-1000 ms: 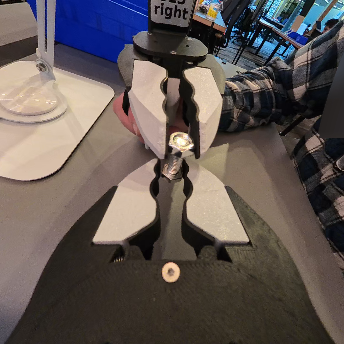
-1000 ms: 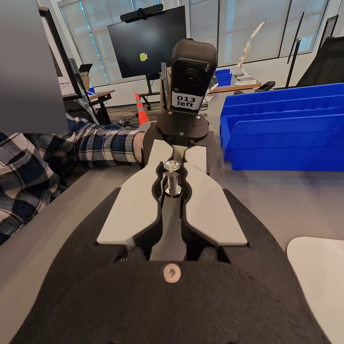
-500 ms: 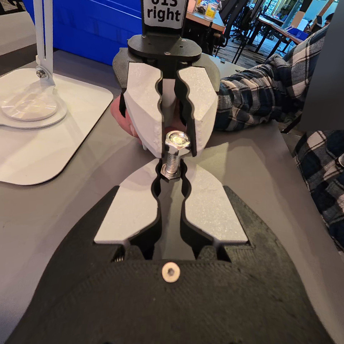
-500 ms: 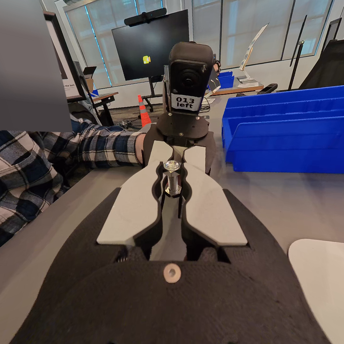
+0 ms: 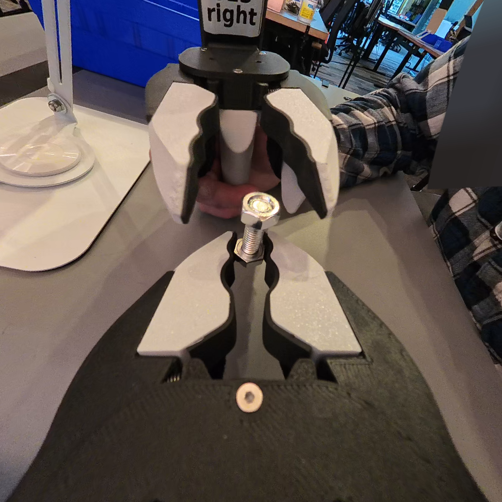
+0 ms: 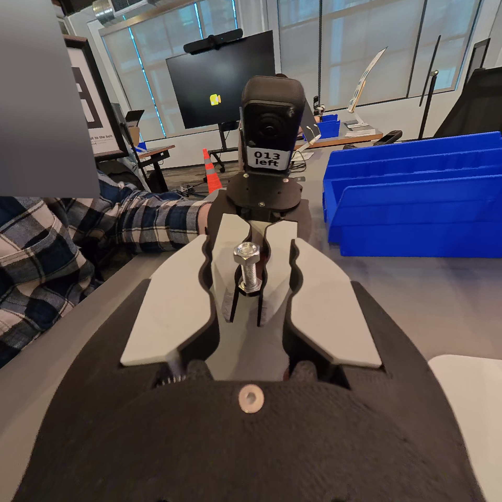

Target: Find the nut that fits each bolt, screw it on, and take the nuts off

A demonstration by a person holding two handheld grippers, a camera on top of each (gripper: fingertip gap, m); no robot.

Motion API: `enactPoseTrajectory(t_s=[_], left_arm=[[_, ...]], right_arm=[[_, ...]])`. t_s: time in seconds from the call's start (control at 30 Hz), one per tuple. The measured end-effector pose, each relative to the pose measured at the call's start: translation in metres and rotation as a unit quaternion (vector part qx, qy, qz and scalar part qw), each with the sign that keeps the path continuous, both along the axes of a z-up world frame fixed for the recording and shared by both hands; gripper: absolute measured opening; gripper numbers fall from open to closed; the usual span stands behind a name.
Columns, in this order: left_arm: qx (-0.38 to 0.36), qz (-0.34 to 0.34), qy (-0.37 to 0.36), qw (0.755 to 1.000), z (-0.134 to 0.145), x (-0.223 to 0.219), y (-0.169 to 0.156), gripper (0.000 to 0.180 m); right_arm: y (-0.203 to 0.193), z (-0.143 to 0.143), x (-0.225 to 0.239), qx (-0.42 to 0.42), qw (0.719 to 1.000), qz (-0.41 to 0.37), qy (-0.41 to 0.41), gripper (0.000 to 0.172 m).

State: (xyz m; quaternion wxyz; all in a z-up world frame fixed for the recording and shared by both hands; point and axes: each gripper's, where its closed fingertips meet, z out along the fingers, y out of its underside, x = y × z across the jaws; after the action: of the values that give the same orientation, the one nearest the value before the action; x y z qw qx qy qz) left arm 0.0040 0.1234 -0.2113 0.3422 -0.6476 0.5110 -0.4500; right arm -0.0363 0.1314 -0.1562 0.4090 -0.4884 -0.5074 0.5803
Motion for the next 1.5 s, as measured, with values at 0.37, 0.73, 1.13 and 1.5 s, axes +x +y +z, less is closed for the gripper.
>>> enactPoseTrajectory(t_s=[0.37, 0.73, 1.13, 1.5], left_arm=[[-0.01, 0.001, -0.003, 1.0, 0.0, 0.0, 0.001, 0.017], [-0.01, 0.012, -0.019, 1.0, 0.006, -0.004, 0.005, 0.017], [-0.008, 0.029, -0.033, 0.999, 0.009, -0.006, 0.011, 0.016], [-0.005, 0.042, -0.072, 0.997, 0.024, -0.016, 0.016, 0.016]], right_arm=[[-0.014, -0.005, -0.005, 0.026, 0.999, 0.034, -0.015, 0.04], [-0.01, 0.001, 0.008, 0.021, 0.999, 0.042, 0.009, 0.026], [0.006, 0.001, 0.011, 0.02, 1.0, -0.002, 0.009, 0.034], [0.0, -0.001, 0.005, 0.032, 0.999, -0.003, 0.001, 0.046]])
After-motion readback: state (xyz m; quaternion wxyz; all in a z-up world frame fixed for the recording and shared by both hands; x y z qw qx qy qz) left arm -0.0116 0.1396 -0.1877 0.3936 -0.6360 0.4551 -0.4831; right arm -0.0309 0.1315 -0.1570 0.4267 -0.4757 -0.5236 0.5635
